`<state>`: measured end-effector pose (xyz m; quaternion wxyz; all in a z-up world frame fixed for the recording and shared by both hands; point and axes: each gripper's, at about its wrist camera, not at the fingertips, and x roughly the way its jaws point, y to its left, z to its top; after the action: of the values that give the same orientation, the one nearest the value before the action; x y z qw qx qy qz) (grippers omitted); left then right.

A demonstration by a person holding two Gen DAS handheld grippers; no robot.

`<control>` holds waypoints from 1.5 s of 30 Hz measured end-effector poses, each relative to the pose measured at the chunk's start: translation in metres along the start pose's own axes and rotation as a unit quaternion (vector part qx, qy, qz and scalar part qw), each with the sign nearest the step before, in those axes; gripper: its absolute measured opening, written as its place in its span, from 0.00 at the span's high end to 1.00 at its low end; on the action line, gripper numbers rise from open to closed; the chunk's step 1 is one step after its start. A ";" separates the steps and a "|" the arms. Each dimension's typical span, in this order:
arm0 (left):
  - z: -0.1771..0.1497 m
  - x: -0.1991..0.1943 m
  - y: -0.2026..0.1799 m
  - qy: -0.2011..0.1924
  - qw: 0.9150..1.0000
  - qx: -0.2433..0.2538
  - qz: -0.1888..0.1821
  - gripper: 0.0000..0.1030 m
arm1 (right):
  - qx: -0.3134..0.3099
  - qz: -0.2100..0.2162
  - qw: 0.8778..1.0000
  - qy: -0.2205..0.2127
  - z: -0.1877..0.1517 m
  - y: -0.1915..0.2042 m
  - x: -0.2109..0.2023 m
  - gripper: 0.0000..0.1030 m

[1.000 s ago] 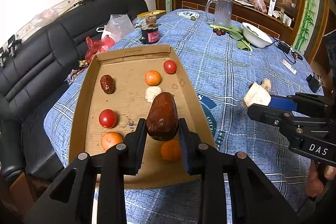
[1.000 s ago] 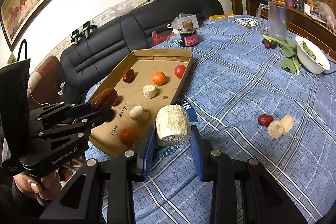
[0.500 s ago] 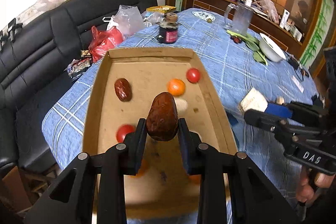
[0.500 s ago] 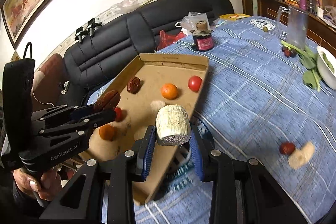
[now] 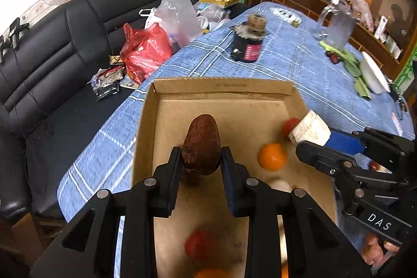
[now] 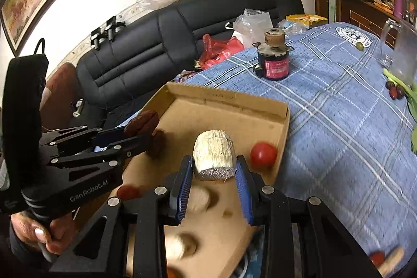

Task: Organize fruits
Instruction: 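Carry the date and rice cake into the tray and open both grippers, then withdraw both open grippers from the tray toward the last rice cakes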

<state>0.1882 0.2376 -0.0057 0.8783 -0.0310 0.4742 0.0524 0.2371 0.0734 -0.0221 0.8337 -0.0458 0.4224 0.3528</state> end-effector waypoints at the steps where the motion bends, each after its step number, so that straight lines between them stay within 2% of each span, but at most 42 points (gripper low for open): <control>1: 0.003 0.005 0.001 0.005 1.000 -0.002 0.002 0.74 | -0.001 -0.002 1.000 0.003 0.004 -0.001 0.006 0.68; 8: 0.017 0.036 0.005 0.045 0.999 -0.015 0.006 0.74 | -0.008 -0.007 0.999 0.033 0.022 -0.004 0.046 0.68; 15: 0.016 0.057 0.004 0.075 0.997 -0.008 0.014 0.73 | -0.022 -0.021 0.998 0.063 0.023 0.001 0.073 0.68; 19: 0.016 0.056 0.003 0.072 0.997 -0.003 0.022 0.73 | -0.018 -0.018 0.998 0.066 0.022 0.000 0.075 0.65; 26: 0.014 0.045 0.007 0.068 0.997 -0.012 0.023 0.72 | -0.019 -0.013 0.999 0.043 0.020 0.001 0.053 0.61; 30: 0.010 0.024 0.007 0.041 0.999 -0.012 0.032 0.58 | -0.011 -0.004 1.000 0.022 0.018 0.001 0.030 0.61; 40: -0.012 -0.025 -0.013 0.001 1.000 -0.008 0.009 0.58 | 0.015 0.006 1.000 -0.010 -0.016 -0.012 -0.039 0.60; 45: -0.025 -0.037 -0.031 -0.003 1.000 0.002 0.001 0.58 | 0.040 0.002 0.999 -0.015 -0.040 -0.027 -0.064 0.59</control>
<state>0.1512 0.2017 0.0116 0.8795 -0.0285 0.4721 0.0520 0.2020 0.0025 -0.0063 0.8405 -0.0065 0.4239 0.3375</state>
